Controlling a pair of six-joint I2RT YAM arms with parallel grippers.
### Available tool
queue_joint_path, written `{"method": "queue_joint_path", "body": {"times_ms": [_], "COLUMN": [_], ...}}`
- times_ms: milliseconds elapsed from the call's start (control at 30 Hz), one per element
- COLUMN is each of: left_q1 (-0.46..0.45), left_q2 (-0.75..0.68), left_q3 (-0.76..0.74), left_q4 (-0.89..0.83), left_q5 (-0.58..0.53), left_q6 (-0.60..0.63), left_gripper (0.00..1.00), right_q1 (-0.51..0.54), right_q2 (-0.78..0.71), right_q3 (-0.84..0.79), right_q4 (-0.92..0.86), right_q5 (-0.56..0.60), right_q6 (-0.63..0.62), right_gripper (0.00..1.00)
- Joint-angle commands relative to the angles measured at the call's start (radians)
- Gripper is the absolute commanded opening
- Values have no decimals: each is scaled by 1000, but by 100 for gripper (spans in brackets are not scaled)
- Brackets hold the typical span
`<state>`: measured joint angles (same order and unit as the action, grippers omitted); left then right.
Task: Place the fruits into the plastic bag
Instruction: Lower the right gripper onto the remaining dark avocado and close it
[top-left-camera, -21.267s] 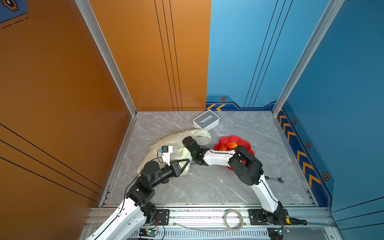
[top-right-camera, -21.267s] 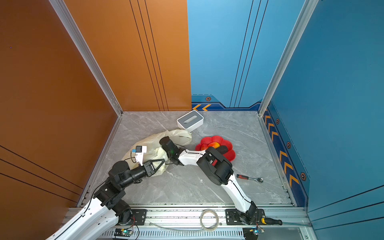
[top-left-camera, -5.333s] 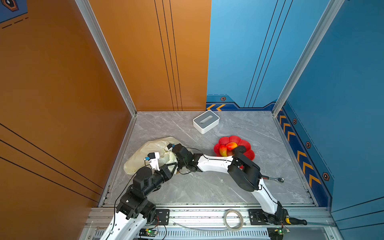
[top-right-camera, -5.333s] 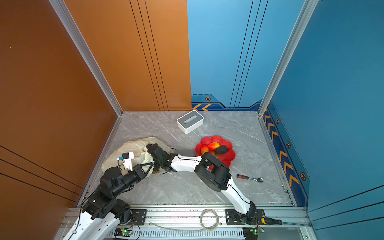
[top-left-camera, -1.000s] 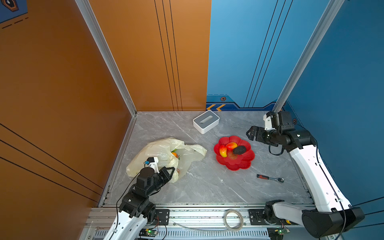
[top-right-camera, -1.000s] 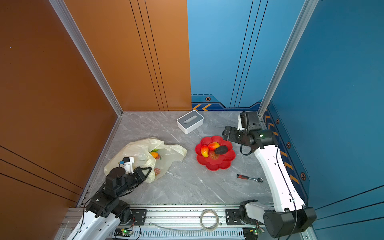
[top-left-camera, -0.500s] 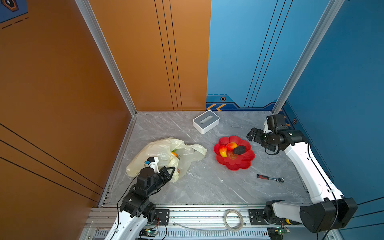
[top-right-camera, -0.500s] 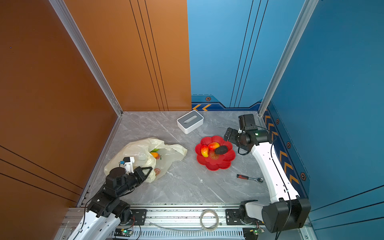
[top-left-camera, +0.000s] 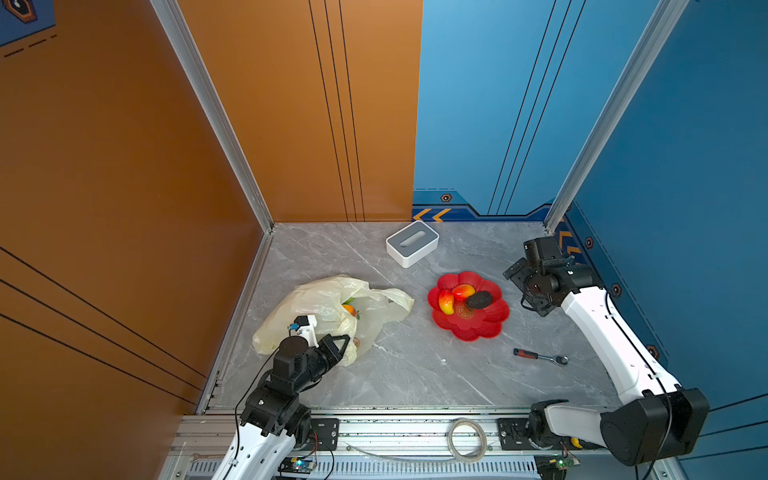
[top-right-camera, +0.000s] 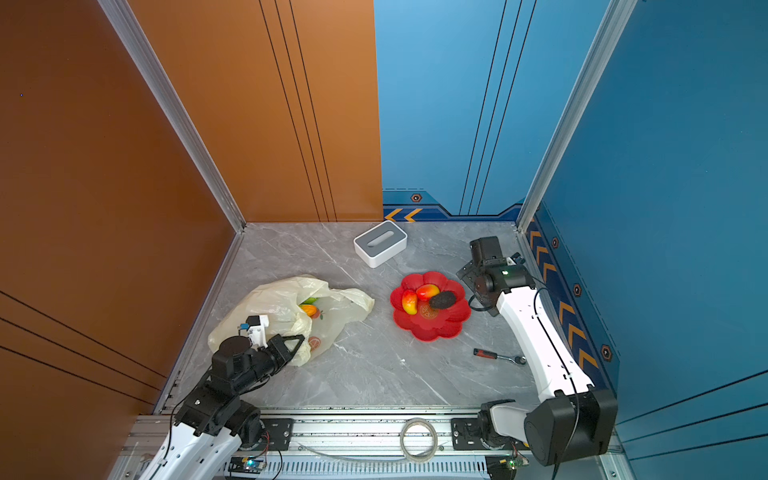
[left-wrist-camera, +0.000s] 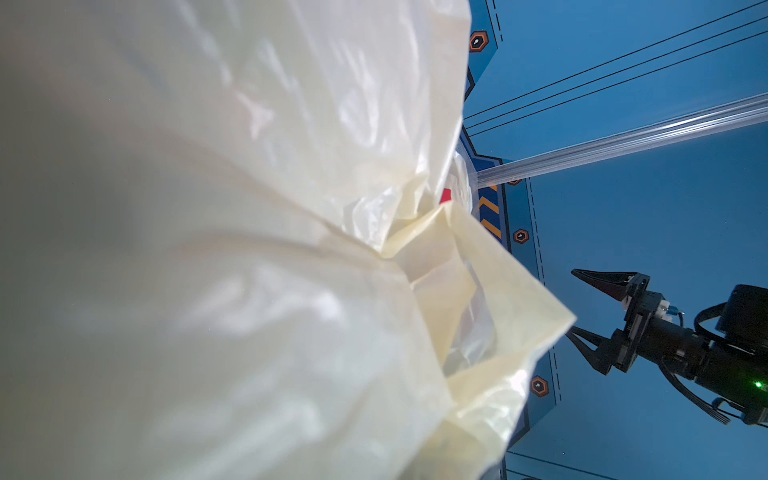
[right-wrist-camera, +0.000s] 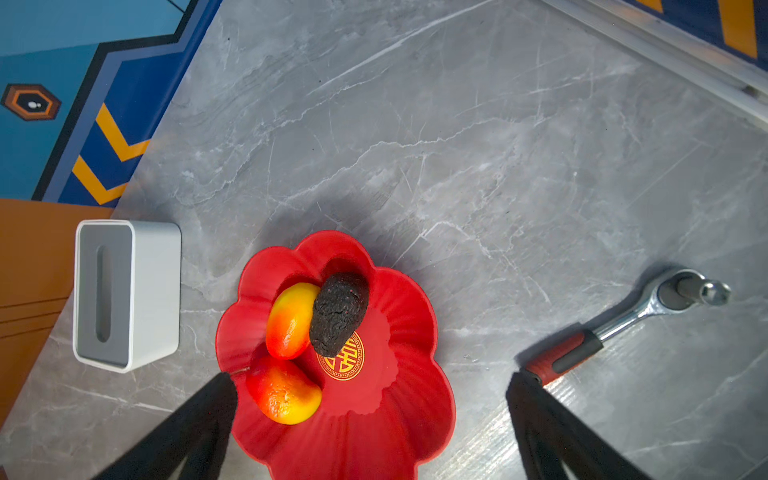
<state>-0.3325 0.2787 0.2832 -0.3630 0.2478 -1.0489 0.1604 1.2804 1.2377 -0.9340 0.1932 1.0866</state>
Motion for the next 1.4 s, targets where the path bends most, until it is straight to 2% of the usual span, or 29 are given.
{"method": "queue_joint_path", "body": {"times_ms": [0,233,600,833,1367], "left_q1": [12,15,24,28,38], "left_q2": [-13,-18,-25,-28,-23], "left_q3": [-8,-10,-8,-2,10], "left_q4": [-8,-12,-27,-39,-63], "left_q5": [18,19,25,26,27], "left_q6": [-8,-11,-10,-10,1], "left_gripper": [0,0,0,0,0], "right_q1": [10,60,112,129,128], "right_q2": [38,127,253,315,459], "right_q3": [22,36,63,52,38], "right_q4": [-94,-80,-23,28,126], "right_q5": [33,-52,-115,-133,-172], "right_q6": [177,311,410,432,440], "right_gripper": [100,100,100,99,91]}}
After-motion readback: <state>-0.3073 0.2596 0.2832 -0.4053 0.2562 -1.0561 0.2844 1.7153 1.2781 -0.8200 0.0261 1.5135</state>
